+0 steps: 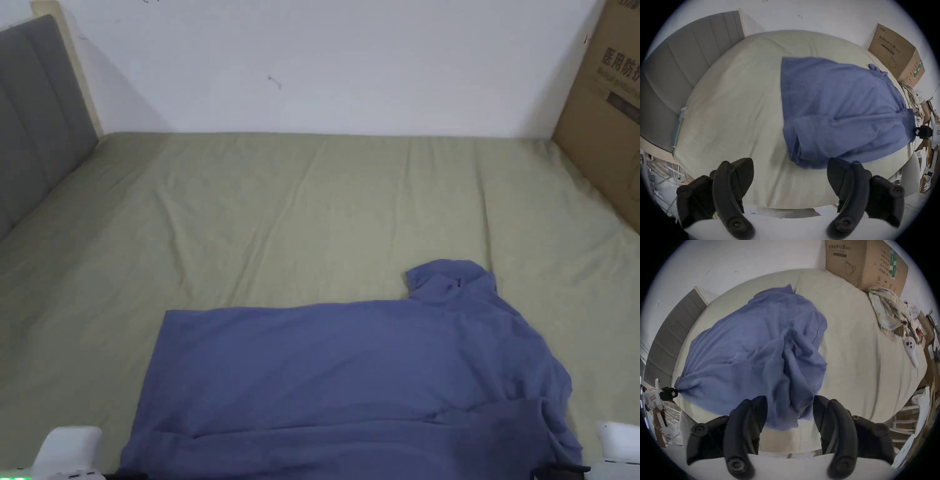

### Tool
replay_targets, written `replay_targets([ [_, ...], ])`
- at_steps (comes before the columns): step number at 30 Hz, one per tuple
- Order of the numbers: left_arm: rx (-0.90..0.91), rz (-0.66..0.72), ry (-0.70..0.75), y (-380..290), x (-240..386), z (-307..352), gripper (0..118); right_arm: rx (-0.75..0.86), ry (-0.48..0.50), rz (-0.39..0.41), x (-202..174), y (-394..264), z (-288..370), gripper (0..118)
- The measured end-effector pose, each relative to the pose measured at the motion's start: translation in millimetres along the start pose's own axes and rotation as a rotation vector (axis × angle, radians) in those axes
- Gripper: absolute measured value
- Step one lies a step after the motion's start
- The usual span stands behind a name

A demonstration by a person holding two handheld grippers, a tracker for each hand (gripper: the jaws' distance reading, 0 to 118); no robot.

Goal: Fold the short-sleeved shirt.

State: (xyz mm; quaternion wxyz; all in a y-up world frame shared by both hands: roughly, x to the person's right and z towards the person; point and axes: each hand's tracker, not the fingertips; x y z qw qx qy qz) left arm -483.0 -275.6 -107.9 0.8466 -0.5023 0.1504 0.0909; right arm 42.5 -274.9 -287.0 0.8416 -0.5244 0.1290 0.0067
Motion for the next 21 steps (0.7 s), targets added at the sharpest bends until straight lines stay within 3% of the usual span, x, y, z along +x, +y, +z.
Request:
replay_targets([
  [6,0.152,0.085,-0.009,34.1,-5.3,38.2,96,0.102,0.022,0.008,-5.0,34.9,19.4,64],
  [8,0.202,0.080,-0.038,44.0,-0.8,45.3,71,0.133,0.040,0.020,-9.7,46.7,22.3,64],
  [9,0.210,0.069,-0.042,48.2,2.1,46.2,51,0.146,0.048,0.024,-12.3,52.0,23.1,63],
  [10,0.207,0.055,-0.036,52.9,6.9,44.4,23,0.160,0.051,0.029,-15.7,57.9,24.1,58],
  [11,0.205,0.031,-0.037,56.9,12.3,41.6,6,0.172,0.053,0.038,-19.2,62.9,23.1,44],
  [12,0.203,0.003,-0.024,59.4,20.7,41.2,1,0.180,0.052,0.042,-22.6,67.0,20.9,18],
  [13,0.202,-0.019,-0.026,61.4,29.0,39.5,0,0.183,0.043,0.038,-25.7,70.4,15.8,1],
  [21,0.157,0.012,-0.092,87.6,40.2,0.6,0,0.117,0.083,-0.002,-23.3,97.3,-30.1,1],
])
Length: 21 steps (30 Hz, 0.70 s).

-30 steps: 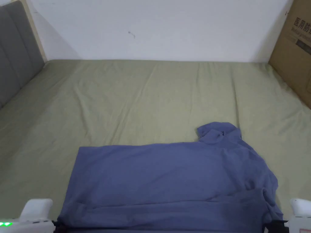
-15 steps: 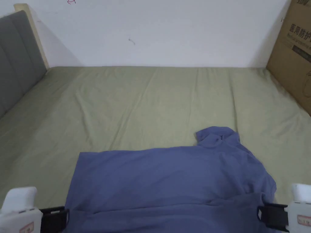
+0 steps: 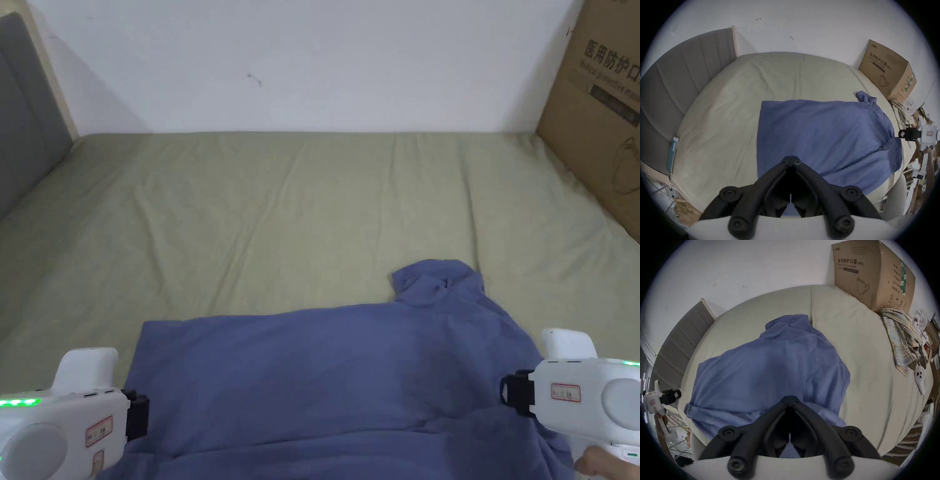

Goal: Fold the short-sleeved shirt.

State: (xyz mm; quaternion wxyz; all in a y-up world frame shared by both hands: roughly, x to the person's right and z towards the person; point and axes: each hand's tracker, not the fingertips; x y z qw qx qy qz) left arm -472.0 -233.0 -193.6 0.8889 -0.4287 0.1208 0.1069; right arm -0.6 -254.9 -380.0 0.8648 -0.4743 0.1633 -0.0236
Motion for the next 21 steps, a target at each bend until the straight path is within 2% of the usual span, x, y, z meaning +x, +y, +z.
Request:
replay_targets([
  [1,-0.004,0.004,-0.004,4.8,-0.1,-5.5,0,0.004,0.006,-0.012,2.7,8.5,-5.8,1],
  [2,-0.005,0.006,-0.006,9.7,0.3,-10.8,0,0.008,0.008,-0.017,5.5,19.5,-13.2,9],
  [3,-0.005,0.007,-0.003,15.0,0.6,-16.9,0,0.004,0.005,-0.014,7.1,31.8,-20.8,29],
  [4,-0.006,0.008,-0.001,20.4,0.6,-22.8,0,0.004,-0.012,0.010,7.9,44.8,-28.2,63],
  [5,-0.009,0.008,-0.001,25.9,0.5,-28.8,0,0.004,-0.038,0.051,9.8,59.3,-36.9,77],
  [7,-0.009,0.015,0.001,35.6,-0.1,-40.8,0,-0.002,-0.051,0.072,15.9,88.2,-55.8,77],
  [10,-0.013,0.023,-0.003,47.7,-2.4,-56.2,0,-0.042,-0.072,0.025,30.0,131.7,-89.4,77],
  [13,-0.022,0.026,0.013,57.2,1.0,-66.1,0,-0.056,-0.070,0.014,42.1,158.4,-125.4,77],
  [18,-0.050,0.029,0.027,60.1,0.0,-79.9,0,-0.202,-0.079,0.060,48.9,154.4,-176.9,75],
  [21,-0.070,0.032,0.036,57.2,-2.4,-85.1,0,-0.175,-0.084,0.054,48.7,151.2,-174.1,70],
])
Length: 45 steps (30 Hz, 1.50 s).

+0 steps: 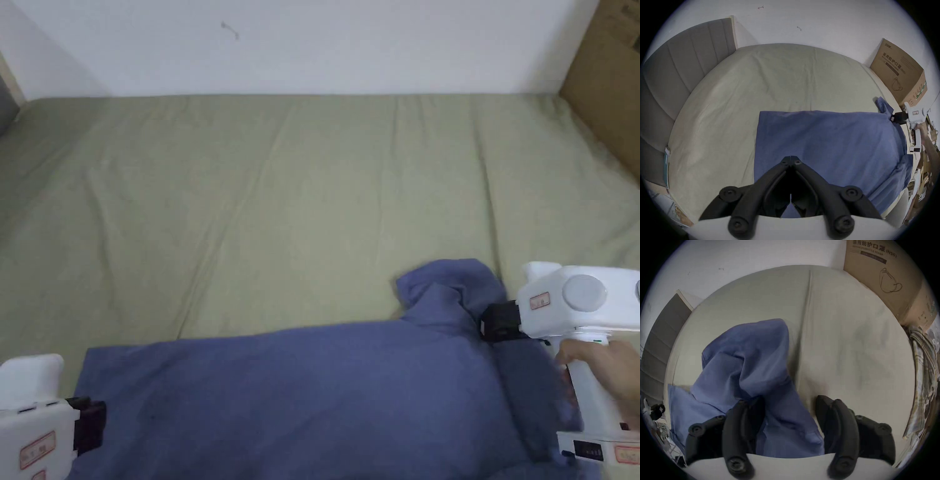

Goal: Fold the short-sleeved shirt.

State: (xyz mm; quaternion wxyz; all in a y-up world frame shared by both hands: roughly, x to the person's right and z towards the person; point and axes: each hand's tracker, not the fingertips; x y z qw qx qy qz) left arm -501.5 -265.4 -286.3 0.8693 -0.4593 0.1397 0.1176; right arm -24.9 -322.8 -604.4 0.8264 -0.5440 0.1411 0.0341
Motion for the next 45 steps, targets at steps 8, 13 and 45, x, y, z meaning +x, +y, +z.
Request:
replay_targets([
  [8,-0.011,0.030,0.008,-3.9,-9.4,-3.1,0,0.024,-0.024,0.067,-13.0,-2.1,25.5,4],
  [13,0.031,0.079,0.001,22.4,-26.6,-13.3,87,0.055,-0.007,0.018,-6.4,-2.9,37.8,4],
  [45,0.118,-0.037,-0.047,75.7,-43.1,50.2,0,0.215,0.009,0.053,-14.1,-66.1,193.1,4],
])
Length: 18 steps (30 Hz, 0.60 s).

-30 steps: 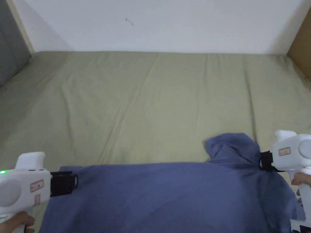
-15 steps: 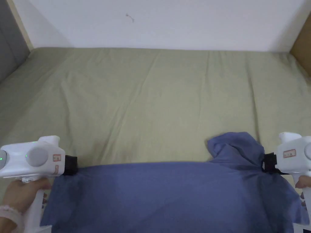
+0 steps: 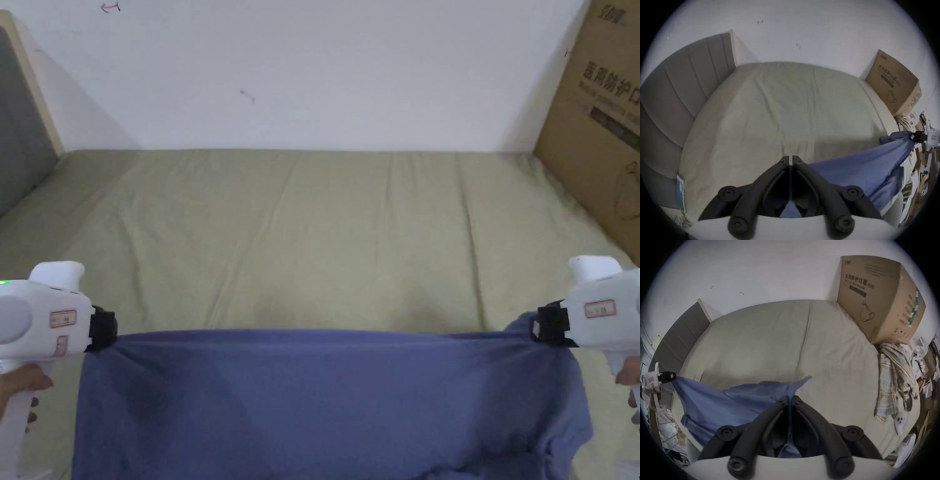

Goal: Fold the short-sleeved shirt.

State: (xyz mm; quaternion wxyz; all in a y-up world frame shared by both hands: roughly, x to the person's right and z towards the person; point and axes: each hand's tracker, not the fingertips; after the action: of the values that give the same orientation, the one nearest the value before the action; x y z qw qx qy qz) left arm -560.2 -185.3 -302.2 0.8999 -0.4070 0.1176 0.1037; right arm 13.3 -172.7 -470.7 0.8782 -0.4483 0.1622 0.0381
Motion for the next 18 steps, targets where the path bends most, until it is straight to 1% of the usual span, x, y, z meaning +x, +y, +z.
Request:
replay_targets([
  [4,0.033,-0.026,-0.011,-41.1,2.1,55.4,0,0.012,0.019,-0.002,3.5,-59.6,44.2,4],
  [7,-0.004,-0.049,-0.001,-83.6,-0.3,72.9,0,-0.026,0.027,-0.009,5.0,-112.5,57.5,4],
  [10,-0.103,-0.048,-0.002,-129.3,-5.5,71.8,0,-0.100,0.025,-0.027,6.8,-165.4,51.8,4],
  [11,-0.129,-0.037,0.003,-143.3,-6.1,69.1,0,-0.118,0.023,-0.034,15.0,-179.4,40.5,4],
  [12,-0.156,-0.032,0.010,-157.7,-6.1,65.8,0,-0.148,0.011,-0.067,16.7,-192.9,34.1,4],
  [15,-0.224,-0.049,0.049,-188.5,-12.1,48.1,1,-0.148,0.025,-0.101,17.3,-220.1,22.5,4],
  [16,-0.235,-0.045,0.043,-196.2,-11.8,46.1,6,-0.154,0.024,-0.116,17.1,-225.2,20.4,6],
  [17,-0.244,-0.043,0.033,-202.1,-12.9,43.6,16,-0.146,0.028,-0.125,17.0,-228.2,20.7,14],
  [18,-0.256,-0.047,0.023,-202.7,-13.9,43.5,33,-0.141,0.018,-0.122,15.4,-229.5,21.3,29],
])
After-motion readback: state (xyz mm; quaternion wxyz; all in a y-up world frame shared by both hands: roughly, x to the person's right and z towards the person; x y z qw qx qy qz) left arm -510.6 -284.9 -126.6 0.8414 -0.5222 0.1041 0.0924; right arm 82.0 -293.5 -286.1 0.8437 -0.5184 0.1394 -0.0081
